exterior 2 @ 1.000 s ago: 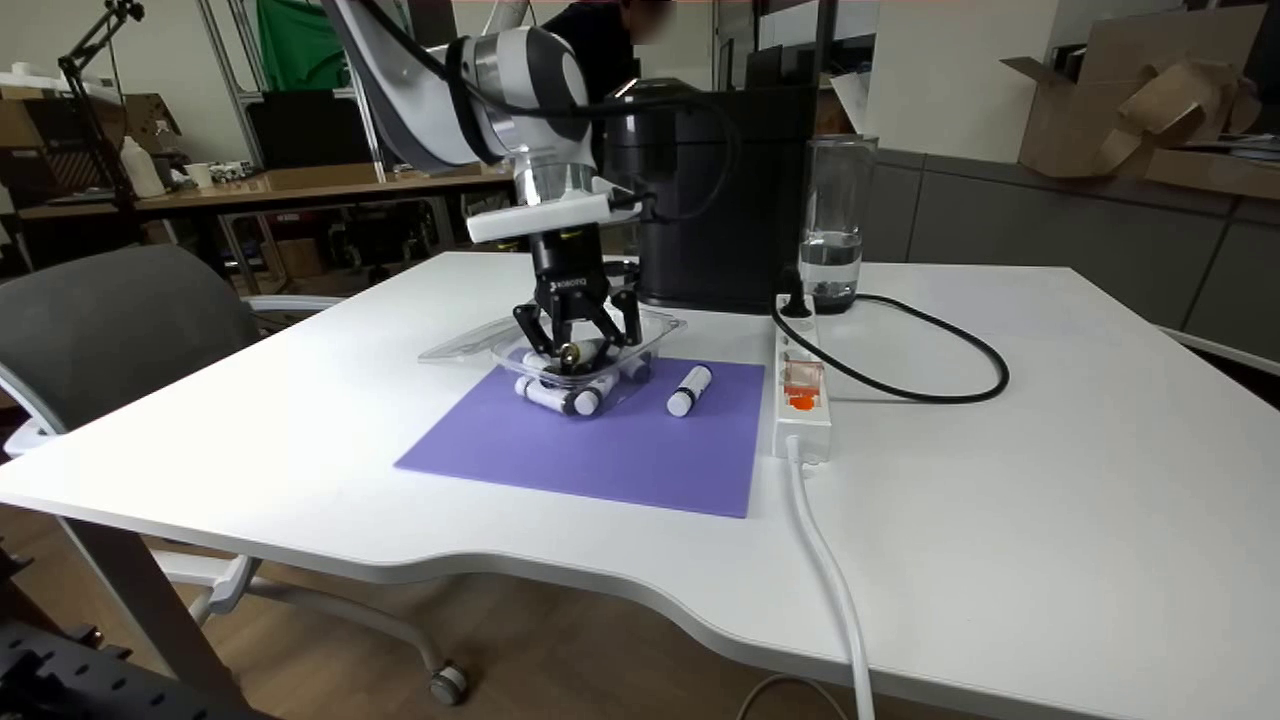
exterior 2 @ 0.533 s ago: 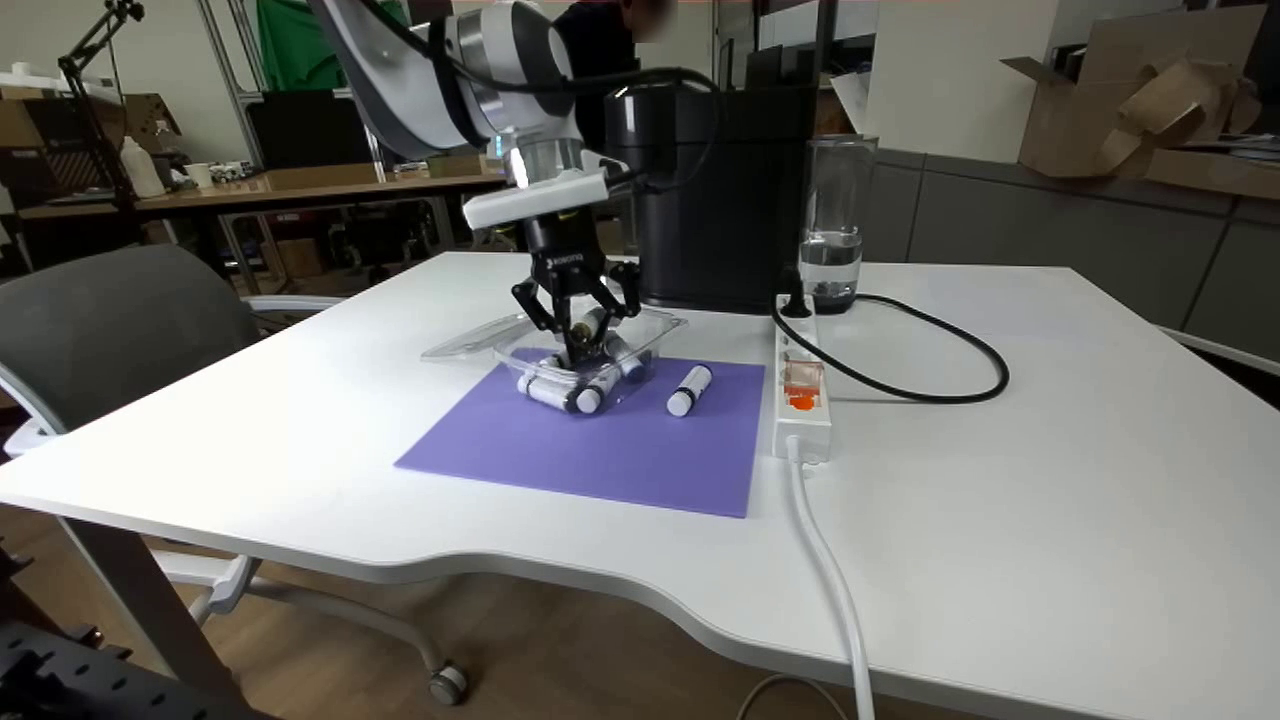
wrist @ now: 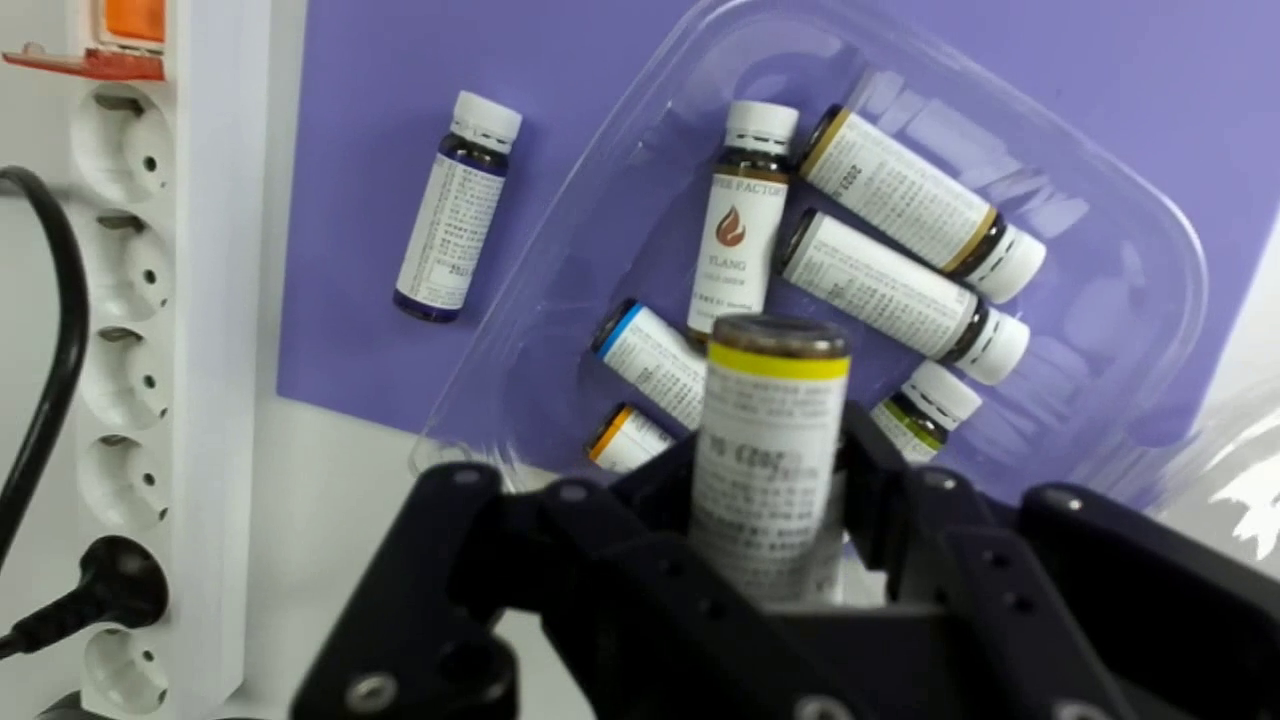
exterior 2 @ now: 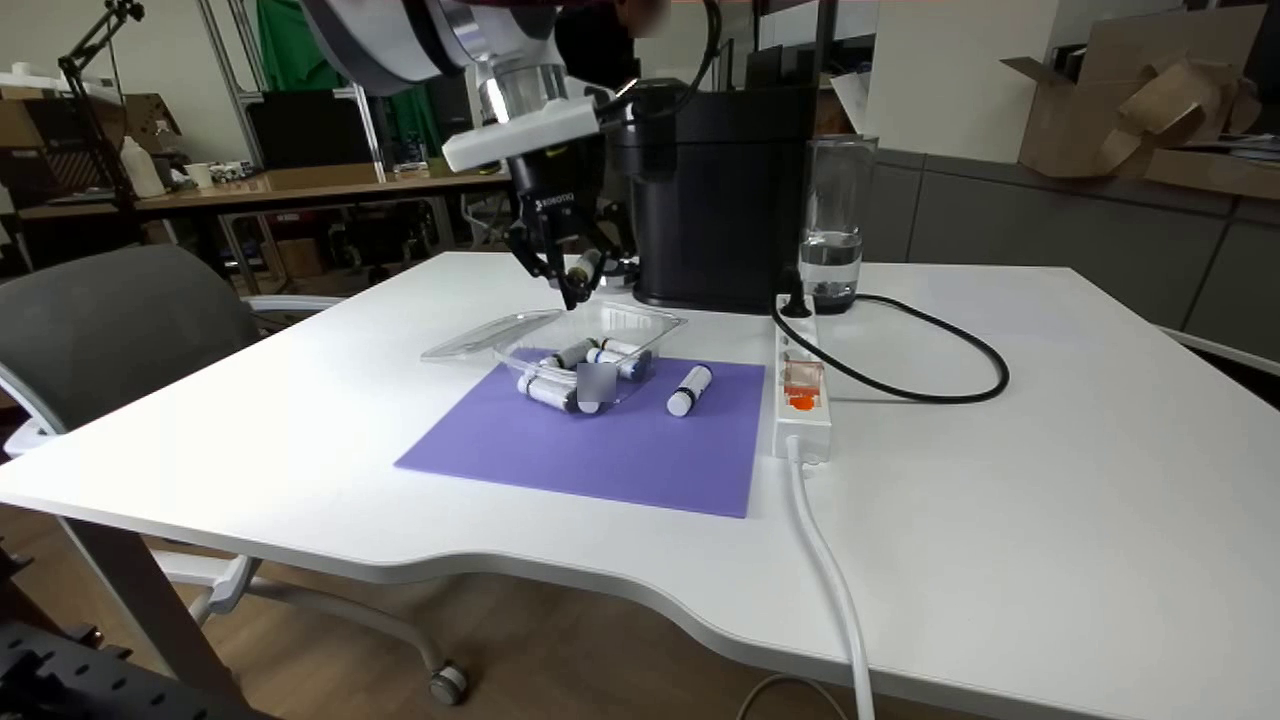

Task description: Remove two bottles from the clear bowl and place them on the purple placemat

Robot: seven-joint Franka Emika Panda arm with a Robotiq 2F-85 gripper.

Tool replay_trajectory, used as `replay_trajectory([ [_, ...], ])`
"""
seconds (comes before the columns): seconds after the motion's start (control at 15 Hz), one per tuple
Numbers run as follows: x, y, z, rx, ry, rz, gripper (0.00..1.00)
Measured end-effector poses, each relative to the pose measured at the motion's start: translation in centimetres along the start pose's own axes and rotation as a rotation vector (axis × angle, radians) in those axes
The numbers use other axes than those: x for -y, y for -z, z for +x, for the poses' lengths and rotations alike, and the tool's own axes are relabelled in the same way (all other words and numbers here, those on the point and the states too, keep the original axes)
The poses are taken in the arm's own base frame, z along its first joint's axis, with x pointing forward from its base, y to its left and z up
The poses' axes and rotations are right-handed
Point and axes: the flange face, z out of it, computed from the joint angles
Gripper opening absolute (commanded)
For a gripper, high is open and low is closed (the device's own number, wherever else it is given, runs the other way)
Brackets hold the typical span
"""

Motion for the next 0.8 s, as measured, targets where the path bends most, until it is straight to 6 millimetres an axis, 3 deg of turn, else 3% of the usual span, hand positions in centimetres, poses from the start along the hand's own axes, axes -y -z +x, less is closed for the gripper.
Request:
replay_trajectory([
  [0.47, -3.6, 2.2, -4.3, -0.039, -0.089, -0.047, 0.08],
  [0.8, -8.1, 0.9, -7.9, -0.003, -0.201, -0.047, 0.08],
])
